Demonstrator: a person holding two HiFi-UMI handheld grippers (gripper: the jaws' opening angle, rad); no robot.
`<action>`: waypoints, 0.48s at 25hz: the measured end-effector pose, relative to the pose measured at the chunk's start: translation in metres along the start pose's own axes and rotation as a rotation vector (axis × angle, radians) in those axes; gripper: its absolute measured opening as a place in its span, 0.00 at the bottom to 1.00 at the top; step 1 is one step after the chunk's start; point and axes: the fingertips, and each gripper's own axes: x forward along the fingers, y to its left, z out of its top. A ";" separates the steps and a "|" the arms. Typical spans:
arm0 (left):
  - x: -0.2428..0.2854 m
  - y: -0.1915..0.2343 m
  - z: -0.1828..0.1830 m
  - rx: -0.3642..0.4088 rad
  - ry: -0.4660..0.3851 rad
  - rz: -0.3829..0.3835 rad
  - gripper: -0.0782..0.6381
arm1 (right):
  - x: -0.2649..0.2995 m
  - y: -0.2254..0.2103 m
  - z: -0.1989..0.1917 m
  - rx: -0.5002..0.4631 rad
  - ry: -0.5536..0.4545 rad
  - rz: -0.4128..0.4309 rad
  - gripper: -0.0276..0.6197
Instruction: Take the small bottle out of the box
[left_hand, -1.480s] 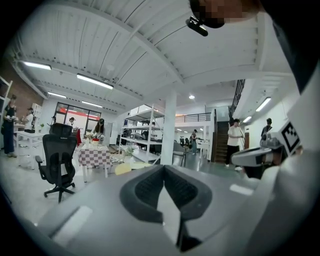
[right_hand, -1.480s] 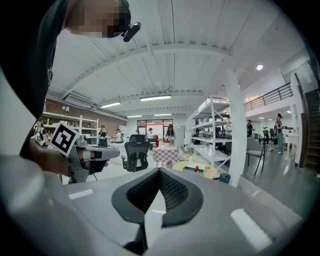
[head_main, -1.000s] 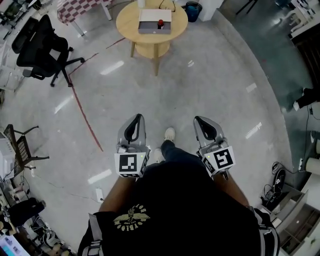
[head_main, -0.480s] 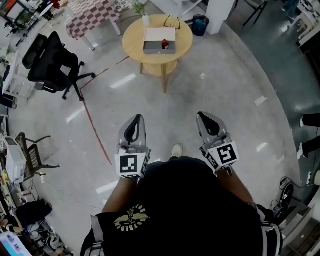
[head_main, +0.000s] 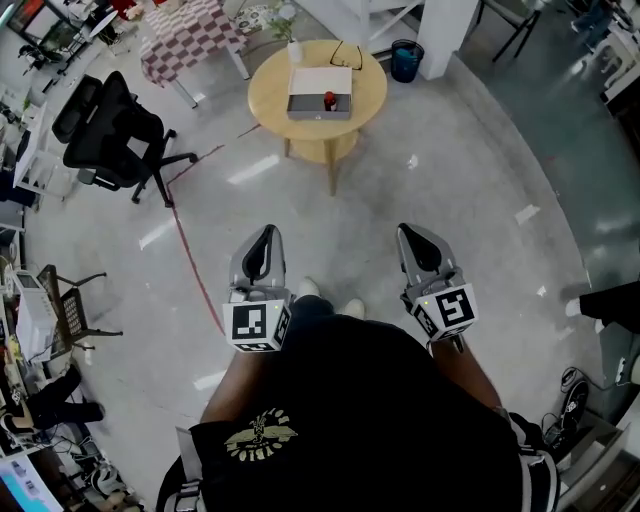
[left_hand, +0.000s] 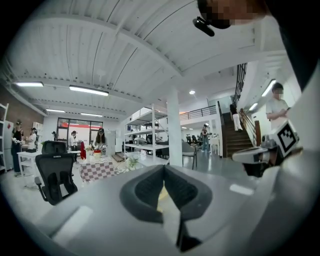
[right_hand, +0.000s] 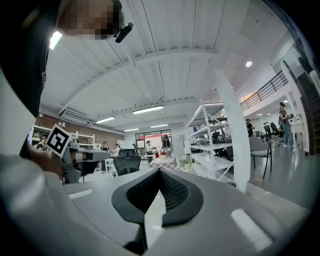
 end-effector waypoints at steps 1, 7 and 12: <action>0.002 -0.002 -0.001 0.004 0.004 -0.008 0.11 | 0.000 -0.002 -0.003 0.004 0.005 -0.007 0.05; 0.008 -0.011 -0.024 0.042 0.058 -0.050 0.11 | 0.010 -0.012 -0.023 0.039 0.056 -0.038 0.05; 0.022 -0.008 -0.038 0.000 0.072 -0.064 0.11 | 0.015 -0.005 -0.034 0.024 0.087 -0.028 0.05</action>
